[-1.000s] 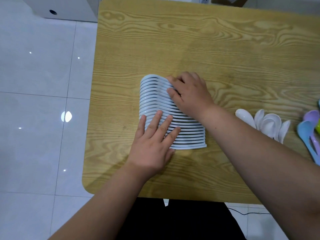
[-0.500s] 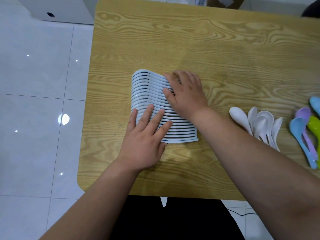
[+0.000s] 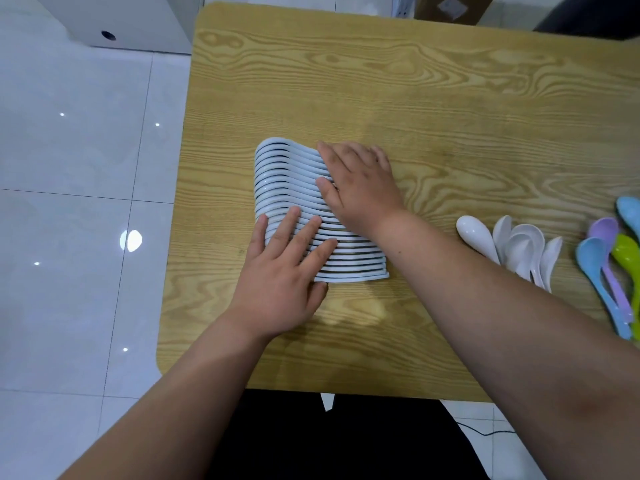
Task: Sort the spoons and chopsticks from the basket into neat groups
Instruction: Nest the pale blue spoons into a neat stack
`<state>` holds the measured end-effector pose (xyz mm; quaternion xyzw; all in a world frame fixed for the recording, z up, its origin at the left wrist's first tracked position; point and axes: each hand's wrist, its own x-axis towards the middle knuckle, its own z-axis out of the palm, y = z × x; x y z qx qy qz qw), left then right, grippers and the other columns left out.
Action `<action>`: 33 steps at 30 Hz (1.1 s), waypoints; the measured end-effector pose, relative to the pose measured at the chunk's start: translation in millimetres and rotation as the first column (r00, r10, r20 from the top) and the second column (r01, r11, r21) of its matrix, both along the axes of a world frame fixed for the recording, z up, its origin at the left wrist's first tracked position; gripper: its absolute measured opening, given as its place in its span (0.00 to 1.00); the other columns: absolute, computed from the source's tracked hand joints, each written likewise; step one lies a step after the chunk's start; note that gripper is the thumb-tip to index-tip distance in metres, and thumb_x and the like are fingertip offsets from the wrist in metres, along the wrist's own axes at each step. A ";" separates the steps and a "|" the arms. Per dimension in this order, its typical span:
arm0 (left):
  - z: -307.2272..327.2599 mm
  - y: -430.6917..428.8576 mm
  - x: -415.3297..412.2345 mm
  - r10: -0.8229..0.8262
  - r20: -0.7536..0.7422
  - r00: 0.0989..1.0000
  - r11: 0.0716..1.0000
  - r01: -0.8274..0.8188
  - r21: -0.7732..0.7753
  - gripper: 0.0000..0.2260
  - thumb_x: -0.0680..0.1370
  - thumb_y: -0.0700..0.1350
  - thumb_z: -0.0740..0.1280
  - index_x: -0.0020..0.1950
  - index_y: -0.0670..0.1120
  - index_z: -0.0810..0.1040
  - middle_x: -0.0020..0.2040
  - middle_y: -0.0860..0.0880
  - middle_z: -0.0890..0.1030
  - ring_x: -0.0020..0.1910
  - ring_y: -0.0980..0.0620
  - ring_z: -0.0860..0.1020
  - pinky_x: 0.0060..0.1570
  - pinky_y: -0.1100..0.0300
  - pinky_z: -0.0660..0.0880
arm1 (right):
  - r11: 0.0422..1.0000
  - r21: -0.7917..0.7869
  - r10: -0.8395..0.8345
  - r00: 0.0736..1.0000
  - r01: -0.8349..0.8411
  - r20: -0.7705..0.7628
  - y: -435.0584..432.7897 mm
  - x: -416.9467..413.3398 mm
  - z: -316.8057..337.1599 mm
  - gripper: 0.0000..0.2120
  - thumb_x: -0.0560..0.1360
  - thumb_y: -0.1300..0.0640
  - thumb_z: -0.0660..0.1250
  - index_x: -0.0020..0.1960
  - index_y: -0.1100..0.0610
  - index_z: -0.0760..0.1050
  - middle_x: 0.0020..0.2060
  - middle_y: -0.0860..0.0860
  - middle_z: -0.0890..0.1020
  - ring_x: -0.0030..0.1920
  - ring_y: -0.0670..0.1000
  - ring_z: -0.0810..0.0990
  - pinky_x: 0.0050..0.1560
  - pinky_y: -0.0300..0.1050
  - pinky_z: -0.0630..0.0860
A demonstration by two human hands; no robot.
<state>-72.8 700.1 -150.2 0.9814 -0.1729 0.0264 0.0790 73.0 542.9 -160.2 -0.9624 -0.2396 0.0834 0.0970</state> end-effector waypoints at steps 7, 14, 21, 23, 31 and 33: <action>1.3 -0.1 0.1 -0.011 0.001 1.000 1.000 0.011 0.028 0.25 0.72 0.53 0.68 0.70 0.51 0.77 0.75 0.44 0.72 0.78 0.38 0.62 0.73 0.31 0.55 | 0.999 0.034 0.020 0.999 -0.019 -0.041 -3.5 1.9 2.6 0.29 0.83 0.42 0.53 0.80 0.52 0.58 0.75 0.48 0.67 0.76 0.52 0.61 0.77 0.59 0.52; 7.4 1.8 -0.2 -0.010 -0.055 0.998 0.998 0.013 0.058 0.27 0.74 0.55 0.68 0.72 0.49 0.75 0.76 0.42 0.70 0.79 0.37 0.60 0.75 0.32 0.52 | 1.000 -0.005 -0.019 0.994 0.019 -0.105 -22.3 -1.3 4.2 0.32 0.82 0.38 0.52 0.82 0.51 0.53 0.79 0.52 0.60 0.79 0.55 0.54 0.77 0.59 0.50; 12.9 1.7 -0.6 -0.027 -0.095 0.995 0.997 0.033 0.070 0.32 0.72 0.57 0.72 0.74 0.48 0.73 0.76 0.41 0.70 0.78 0.36 0.60 0.76 0.34 0.53 | 0.999 -0.029 -0.044 0.990 0.040 -0.134 -36.7 1.9 6.5 0.34 0.81 0.36 0.53 0.82 0.51 0.52 0.80 0.54 0.57 0.80 0.56 0.53 0.78 0.56 0.50; 15.6 1.3 -0.6 -0.029 -0.109 0.994 0.998 0.035 0.049 0.32 0.73 0.58 0.72 0.74 0.48 0.73 0.76 0.41 0.70 0.78 0.37 0.61 0.76 0.36 0.56 | 0.998 -0.029 -0.057 0.988 0.054 -0.144 -41.1 2.1 7.2 0.35 0.80 0.36 0.54 0.82 0.51 0.52 0.80 0.54 0.57 0.80 0.56 0.53 0.78 0.56 0.50; 25.0 -2.8 4.8 -0.021 -0.124 0.992 0.999 0.017 -0.031 0.29 0.75 0.57 0.70 0.74 0.47 0.73 0.74 0.41 0.73 0.76 0.37 0.66 0.75 0.39 0.60 | 0.998 -0.027 -0.063 0.977 0.059 -0.202 -56.8 6.5 11.3 0.36 0.80 0.36 0.55 0.82 0.51 0.51 0.81 0.51 0.54 0.80 0.54 0.50 0.78 0.53 0.49; 26.6 -4.1 7.4 -0.018 -0.119 0.993 0.998 0.011 -0.061 0.29 0.75 0.55 0.71 0.74 0.46 0.73 0.73 0.42 0.73 0.76 0.38 0.66 0.75 0.39 0.60 | 0.998 -0.029 -0.067 0.975 0.062 -0.212 -58.3 5.0 15.1 0.35 0.80 0.36 0.55 0.82 0.51 0.52 0.81 0.52 0.54 0.80 0.55 0.51 0.78 0.54 0.50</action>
